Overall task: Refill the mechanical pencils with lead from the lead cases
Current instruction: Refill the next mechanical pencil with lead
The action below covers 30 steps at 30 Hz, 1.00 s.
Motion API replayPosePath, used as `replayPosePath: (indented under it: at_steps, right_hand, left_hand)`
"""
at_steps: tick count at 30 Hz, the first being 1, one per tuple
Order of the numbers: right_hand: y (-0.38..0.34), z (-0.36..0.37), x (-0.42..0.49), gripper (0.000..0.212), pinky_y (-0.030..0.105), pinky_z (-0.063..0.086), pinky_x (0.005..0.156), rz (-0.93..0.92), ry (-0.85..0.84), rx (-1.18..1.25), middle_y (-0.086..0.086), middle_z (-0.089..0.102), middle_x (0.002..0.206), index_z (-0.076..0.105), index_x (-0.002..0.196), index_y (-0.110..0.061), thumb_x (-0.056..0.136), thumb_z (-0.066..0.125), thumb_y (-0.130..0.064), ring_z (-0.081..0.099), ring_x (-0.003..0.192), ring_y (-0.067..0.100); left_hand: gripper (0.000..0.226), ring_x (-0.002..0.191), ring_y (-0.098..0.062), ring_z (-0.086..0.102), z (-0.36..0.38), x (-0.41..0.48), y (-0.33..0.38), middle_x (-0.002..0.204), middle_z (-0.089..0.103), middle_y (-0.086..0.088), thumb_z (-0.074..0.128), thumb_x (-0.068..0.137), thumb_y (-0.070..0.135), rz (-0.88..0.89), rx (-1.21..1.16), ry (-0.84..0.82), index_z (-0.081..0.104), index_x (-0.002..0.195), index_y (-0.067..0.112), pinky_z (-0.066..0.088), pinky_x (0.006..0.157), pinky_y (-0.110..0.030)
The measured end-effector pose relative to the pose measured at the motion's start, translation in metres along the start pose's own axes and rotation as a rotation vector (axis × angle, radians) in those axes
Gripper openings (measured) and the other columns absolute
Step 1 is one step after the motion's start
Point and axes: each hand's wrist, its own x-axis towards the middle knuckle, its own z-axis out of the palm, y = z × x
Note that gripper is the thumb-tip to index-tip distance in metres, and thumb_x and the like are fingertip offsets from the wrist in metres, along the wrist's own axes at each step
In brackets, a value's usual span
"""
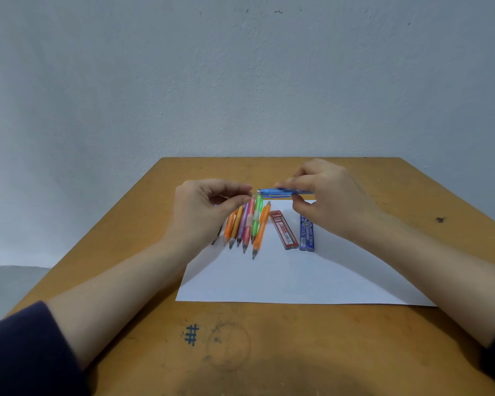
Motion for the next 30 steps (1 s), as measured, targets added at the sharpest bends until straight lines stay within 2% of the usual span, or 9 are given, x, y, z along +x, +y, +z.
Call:
replayPosePath:
  at_steps: [4, 11, 22, 30]
  right_hand:
    - [0.0011, 0.0001, 0.0005, 0.031, 0.028, 0.042, 0.055, 0.003, -0.004, -0.002, 0.007, 0.064, 0.074, 0.076, 0.099, -0.011, 0.074, 0.058, -0.011, 0.057, 0.064, 0.025]
    - [0.0046, 0.0011, -0.0001, 0.031, 0.03, 0.044, 0.056, 0.012, 0.002, 0.009, 0.005, 0.064, 0.074, 0.075, 0.1, -0.012, 0.074, 0.059, -0.009, 0.057, 0.065, 0.024]
    - [0.0061, 0.0016, 0.0001, 0.03, 0.028, 0.042, 0.057, 0.005, 0.021, -0.001, 0.005, 0.064, 0.073, 0.075, 0.099, -0.012, 0.073, 0.061, -0.006, 0.057, 0.065, 0.023]
    - [0.0031, 0.0016, 0.0, 0.03, 0.031, 0.046, 0.053, -0.024, 0.034, 0.007, 0.005, 0.063, 0.072, 0.076, 0.098, -0.011, 0.074, 0.058, -0.011, 0.057, 0.063, 0.024]
  left_hand:
    - [0.027, 0.082, 0.01, 0.064, -0.002, -0.0001, 0.0, 0.077, 0.064, 0.027, 0.071, 0.081, 0.016, 0.006, 0.013, 0.004, 0.064, 0.083, 0.042, 0.048, 0.067, -0.005]
    - [0.016, 0.078, 0.013, 0.062, -0.002, 0.0013, -0.0015, 0.076, 0.062, 0.027, 0.07, 0.082, 0.021, 0.004, 0.057, 0.033, 0.066, 0.089, 0.035, 0.046, 0.064, -0.003]
    - [0.016, 0.078, 0.015, 0.061, -0.0024, 0.0013, -0.0014, 0.076, 0.062, 0.026, 0.07, 0.082, 0.021, -0.011, 0.048, 0.05, 0.066, 0.093, 0.033, 0.045, 0.064, -0.002]
    - [0.018, 0.08, 0.013, 0.062, -0.0018, 0.0008, -0.0023, 0.077, 0.062, 0.027, 0.071, 0.08, 0.022, -0.011, 0.037, 0.036, 0.067, 0.091, 0.035, 0.046, 0.064, -0.004]
